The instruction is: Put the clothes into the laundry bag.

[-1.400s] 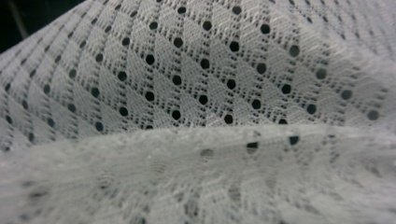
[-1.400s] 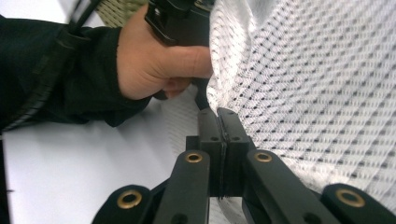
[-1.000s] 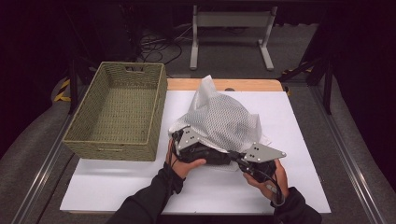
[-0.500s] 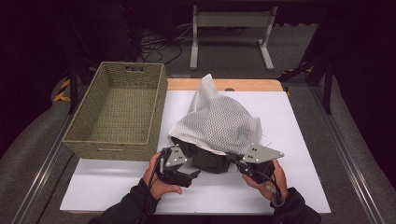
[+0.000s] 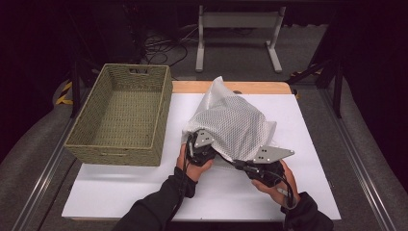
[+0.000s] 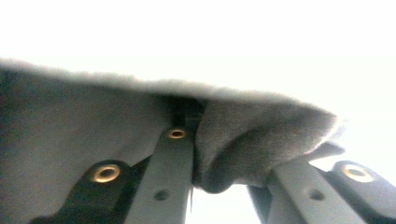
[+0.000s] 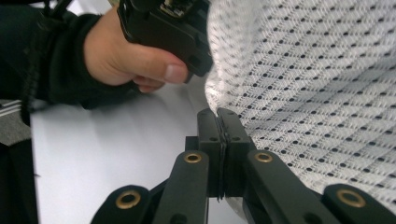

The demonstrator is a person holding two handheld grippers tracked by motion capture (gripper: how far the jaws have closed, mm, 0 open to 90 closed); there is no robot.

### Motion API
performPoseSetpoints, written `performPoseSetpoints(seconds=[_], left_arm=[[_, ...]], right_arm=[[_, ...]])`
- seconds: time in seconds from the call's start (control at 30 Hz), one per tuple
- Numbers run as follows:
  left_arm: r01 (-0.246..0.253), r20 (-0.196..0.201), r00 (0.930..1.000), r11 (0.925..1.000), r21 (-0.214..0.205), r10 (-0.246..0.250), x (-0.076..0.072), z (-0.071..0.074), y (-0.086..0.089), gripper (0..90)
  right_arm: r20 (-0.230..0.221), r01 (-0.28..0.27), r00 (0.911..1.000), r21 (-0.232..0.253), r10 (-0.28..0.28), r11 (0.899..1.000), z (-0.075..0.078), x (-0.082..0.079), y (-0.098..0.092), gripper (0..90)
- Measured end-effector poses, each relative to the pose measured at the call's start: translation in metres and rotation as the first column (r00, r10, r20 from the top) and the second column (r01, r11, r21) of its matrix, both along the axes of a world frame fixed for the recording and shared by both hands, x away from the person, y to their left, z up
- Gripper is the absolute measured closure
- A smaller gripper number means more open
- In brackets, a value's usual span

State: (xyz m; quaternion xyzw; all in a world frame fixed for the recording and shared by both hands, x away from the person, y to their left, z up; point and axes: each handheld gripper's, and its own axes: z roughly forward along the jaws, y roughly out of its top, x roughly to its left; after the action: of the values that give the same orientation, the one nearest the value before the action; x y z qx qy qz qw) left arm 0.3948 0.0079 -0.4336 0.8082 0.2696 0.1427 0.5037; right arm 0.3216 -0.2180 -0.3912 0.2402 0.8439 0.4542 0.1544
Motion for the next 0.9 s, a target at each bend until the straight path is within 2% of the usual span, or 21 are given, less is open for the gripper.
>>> performPoseSetpoints(seconds=[0.03,0.1,0.17,0.23,0.33,0.4,0.53,0.6,0.67,0.73,0.77,0.8,0.87,0.9], left_arm=[[0.0,0.0,1.0,1.0,0.0,0.0,0.0,0.0,0.0,84.6],[0.005,0.047,0.9989,0.9999,0.013,-0.006,-0.007,0.013,0.001,84.7],[0.001,0.076,0.9971,0.9999,0.017,-0.002,-0.01,0.022,0.005,84.9],[-0.006,0.086,0.9963,1.0,0.004,0.006,-0.013,0.028,0.01,85.1],[-0.035,0.15,0.9879,0.9988,-0.034,0.039,-0.021,0.045,0.019,85.7],[-0.025,0.176,0.9838,0.9978,-0.062,0.035,-0.027,0.058,0.025,85.7],[-0.032,0.239,0.9694,0.9947,-0.097,0.055,-0.045,0.082,0.032,85.7],[-0.019,0.261,0.9645,0.9958,-0.089,0.042,-0.05,0.09,0.034,85.6],[-0.033,0.271,0.9615,0.9981,-0.051,0.046,-0.051,0.085,0.034,85.4],[-0.036,0.249,0.9675,0.9988,-0.032,0.043,-0.047,0.073,0.037,85.0],[-0.035,0.24,0.9702,0.9994,-0.006,0.035,-0.046,0.064,0.038,84.8],[-0.019,0.242,0.97,0.9998,-0.002,0.019,-0.045,0.057,0.04,84.3],[0.031,0.222,0.9747,0.9995,-0.006,-0.029,-0.046,0.047,0.045,78.6],[0.06,0.226,0.9722,0.9981,0.011,-0.061,-0.049,0.044,0.047,74.2]], right_arm=[[0.0,0.0,1.0,0.0,0.0,1.0,0.0,0.0,0.0,89.0],[0.027,-0.013,0.9996,0.01,0.013,1.0,0.009,-0.005,0.002,89.1],[0.054,-0.027,0.9982,0.017,0.026,0.999,0.018,-0.012,0.007,89.2],[0.088,-0.039,0.9954,0.012,0.038,0.999,0.026,-0.02,0.014,89.3],[0.111,-0.058,0.9923,0.024,0.055,0.998,0.037,-0.026,0.019,89.4],[0.126,-0.073,0.9898,0.048,0.067,0.996,0.045,-0.03,0.022,89.5],[0.165,-0.12,0.9808,0.093,0.104,0.988,0.065,-0.042,0.028,89.5],[0.189,-0.127,0.9763,0.106,0.105,0.986,0.073,-0.048,0.028,89.5],[0.22,-0.113,0.9707,0.069,0.096,0.991,0.076,-0.052,0.029,89.4],[0.208,-0.1,0.9744,0.062,0.085,0.993,0.07,-0.05,0.029,89.4],[0.204,-0.091,0.9756,0.045,0.08,0.995,0.066,-0.048,0.029,89.4],[0.198,-0.083,0.9772,0.029,0.076,0.996,0.06,-0.046,0.029,89.4],[0.184,-0.068,0.9808,0.015,0.064,0.998,0.053,-0.042,0.028,89.4],[0.175,-0.058,0.9831,0.011,0.055,0.998,0.049,-0.04,0.026,89.4]])
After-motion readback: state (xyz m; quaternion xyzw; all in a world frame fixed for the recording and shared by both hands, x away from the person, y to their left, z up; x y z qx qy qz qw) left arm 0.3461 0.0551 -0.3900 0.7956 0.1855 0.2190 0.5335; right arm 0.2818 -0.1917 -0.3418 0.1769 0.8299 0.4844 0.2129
